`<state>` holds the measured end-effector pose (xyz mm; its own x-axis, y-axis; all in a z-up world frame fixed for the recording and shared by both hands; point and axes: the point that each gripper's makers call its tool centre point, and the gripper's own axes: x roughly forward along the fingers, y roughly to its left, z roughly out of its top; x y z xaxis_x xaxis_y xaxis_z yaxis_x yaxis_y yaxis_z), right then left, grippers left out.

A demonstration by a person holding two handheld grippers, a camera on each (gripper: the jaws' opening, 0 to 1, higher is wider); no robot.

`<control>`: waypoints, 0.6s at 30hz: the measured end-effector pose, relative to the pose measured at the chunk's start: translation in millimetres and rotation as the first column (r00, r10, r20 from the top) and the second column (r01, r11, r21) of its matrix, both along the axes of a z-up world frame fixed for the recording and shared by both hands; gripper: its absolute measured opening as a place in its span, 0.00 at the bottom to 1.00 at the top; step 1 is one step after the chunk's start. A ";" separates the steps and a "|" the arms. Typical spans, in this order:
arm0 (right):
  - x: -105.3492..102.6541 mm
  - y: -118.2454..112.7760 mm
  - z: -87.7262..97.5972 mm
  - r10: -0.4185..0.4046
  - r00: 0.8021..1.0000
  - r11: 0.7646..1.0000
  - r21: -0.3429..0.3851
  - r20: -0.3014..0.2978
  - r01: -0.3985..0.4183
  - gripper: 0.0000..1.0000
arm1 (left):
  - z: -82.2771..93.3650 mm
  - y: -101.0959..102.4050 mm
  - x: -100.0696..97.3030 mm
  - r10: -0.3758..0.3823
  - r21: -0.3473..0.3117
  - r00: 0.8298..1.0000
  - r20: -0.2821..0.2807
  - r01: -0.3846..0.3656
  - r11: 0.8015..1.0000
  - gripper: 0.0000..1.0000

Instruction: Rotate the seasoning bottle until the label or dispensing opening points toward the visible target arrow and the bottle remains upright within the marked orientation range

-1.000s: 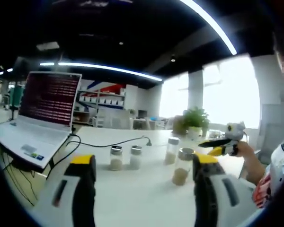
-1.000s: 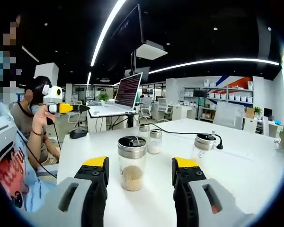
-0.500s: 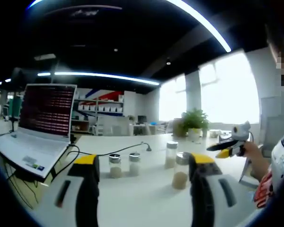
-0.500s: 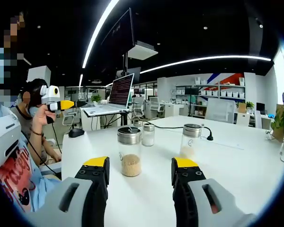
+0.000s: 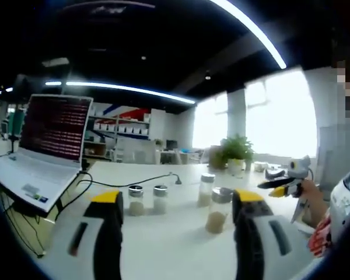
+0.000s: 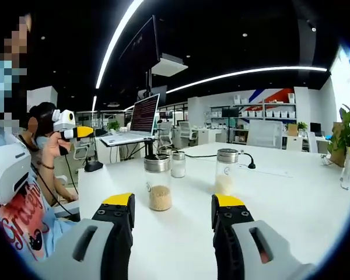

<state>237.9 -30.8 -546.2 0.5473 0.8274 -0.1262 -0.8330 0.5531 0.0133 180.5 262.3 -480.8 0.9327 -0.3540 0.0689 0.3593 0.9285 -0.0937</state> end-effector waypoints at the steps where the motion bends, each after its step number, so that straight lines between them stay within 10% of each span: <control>1: -0.1 0.3 0.1 0.000 1.000 1.000 0.001 0.000 0.000 0.54 | -0.7 -0.9 0.2 0.000 0.002 1.000 -0.001 0.000 1.000 0.81; 18: 9.5 -1.2 -3.1 -0.037 0.999 0.999 0.013 -0.012 0.038 0.54 | -3.4 0.1 3.2 -0.010 0.001 1.000 -0.010 0.010 1.000 0.81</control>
<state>247.4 -32.0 -549.3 0.5765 0.8080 -0.1214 -0.8115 0.5836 0.0305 183.7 262.4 -484.2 0.9299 -0.3630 0.0592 0.3673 0.9251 -0.0961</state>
